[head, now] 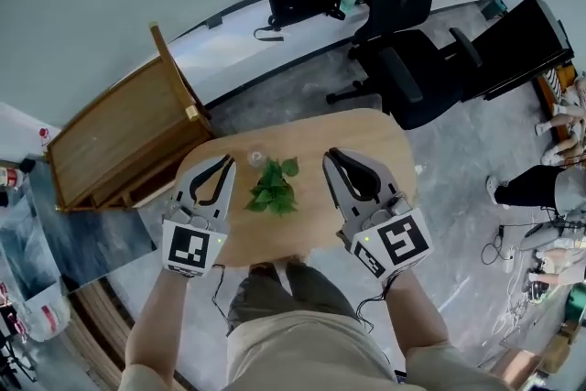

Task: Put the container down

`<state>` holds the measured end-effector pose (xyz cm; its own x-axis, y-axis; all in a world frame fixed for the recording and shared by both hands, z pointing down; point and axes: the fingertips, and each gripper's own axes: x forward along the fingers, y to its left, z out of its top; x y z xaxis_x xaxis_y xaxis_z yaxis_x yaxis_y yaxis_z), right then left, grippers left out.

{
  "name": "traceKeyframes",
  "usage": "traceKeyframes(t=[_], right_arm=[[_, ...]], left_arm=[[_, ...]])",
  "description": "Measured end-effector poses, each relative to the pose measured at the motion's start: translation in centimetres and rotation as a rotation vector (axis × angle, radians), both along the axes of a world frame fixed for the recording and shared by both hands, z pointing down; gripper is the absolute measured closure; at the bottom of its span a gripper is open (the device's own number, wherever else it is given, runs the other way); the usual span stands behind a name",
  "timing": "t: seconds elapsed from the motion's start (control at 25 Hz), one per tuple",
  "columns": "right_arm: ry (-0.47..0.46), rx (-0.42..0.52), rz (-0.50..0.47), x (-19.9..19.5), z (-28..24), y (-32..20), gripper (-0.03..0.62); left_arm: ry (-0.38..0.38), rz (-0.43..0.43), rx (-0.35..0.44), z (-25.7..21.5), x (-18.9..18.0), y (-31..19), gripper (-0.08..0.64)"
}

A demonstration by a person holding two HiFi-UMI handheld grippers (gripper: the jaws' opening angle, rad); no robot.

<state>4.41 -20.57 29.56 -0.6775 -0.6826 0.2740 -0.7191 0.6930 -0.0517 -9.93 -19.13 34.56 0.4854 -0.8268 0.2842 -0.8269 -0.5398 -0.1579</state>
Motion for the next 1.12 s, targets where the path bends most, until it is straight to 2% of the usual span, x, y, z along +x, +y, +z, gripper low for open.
traceKeyframes(t=[0.4,0.76,1.0,1.12], right_arm=[[-0.052,0.069,0.009,1.1,-8.3,3.7,0.586],[-0.029,0.063,-0.047,0.6,-10.7,8.0,0.589],[-0.012,0.107,-0.071,0.5,-12.8,9.4,0.591],[-0.012,0.128,-0.077,0.6,-14.0,9.6,0.591]], left_arm=[[0.045,0.024,0.048,-9.4,1.7,4.3,0.541],[0.054,0.021,0.052,-13.1,2.0,8.1,0.541],[0.077,-0.009,0.035,-14.8,1.6,10.2,0.541],[0.065,-0.019,0.036,-15.1,1.2,11.0,0.541]])
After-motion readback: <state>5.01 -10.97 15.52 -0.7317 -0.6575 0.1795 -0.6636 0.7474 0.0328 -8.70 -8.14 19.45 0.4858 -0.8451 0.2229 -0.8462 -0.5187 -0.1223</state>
